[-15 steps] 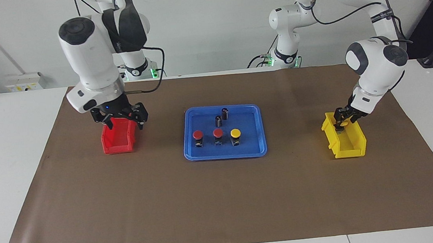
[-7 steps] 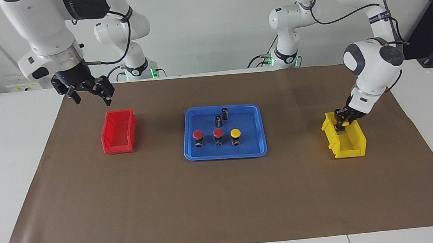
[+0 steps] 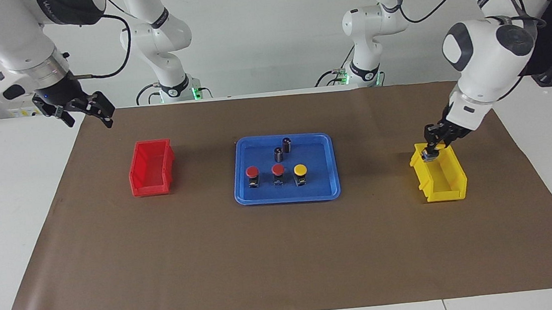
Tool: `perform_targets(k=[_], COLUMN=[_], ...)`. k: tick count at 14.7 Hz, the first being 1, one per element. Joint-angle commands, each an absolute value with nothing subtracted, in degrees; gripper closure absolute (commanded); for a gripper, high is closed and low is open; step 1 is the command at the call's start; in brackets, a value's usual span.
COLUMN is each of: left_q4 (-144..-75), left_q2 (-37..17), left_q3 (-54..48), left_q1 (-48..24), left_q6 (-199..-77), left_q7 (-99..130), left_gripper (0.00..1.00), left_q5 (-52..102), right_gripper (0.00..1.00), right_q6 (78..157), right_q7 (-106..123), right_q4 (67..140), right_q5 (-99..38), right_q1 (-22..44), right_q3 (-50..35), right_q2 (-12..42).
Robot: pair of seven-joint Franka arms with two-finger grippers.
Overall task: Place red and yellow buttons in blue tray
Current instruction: 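Grasp the second yellow button while the right gripper withdraws to rest, then carry the yellow button into the blue tray with the left gripper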
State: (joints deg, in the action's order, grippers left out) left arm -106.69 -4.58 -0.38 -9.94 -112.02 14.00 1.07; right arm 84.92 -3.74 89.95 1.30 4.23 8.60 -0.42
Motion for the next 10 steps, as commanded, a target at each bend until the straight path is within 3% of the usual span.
perform_targets(k=[1, 6, 10], left_q4=[-109.24, -108.90, -108.98], left_q2=[-8.07, -13.00, -15.46], left_q3=[0.09, 0.09, 0.09], left_q1=[-18.69, -30.92, -34.54], left_q6=[-120.73, -127.09, -127.27], left_q7=[26.85, 41.03, 43.68], left_gripper=[0.99, 0.99, 0.99], left_q5=[0.88, 1.41, 1.41], right_gripper=[0.00, 0.00, 0.00], right_q6=[85.08, 84.81, 84.38], right_q7=[-2.90, -2.81, -2.81], right_q4=[91.32, 91.32, 91.41], right_q5=[1.32, 1.41, 1.41], right_q1=[3.17, 2.90, 1.76], right_q3=[7.56, 7.30, 5.89], right_q2=[-1.58, -1.67, -1.76])
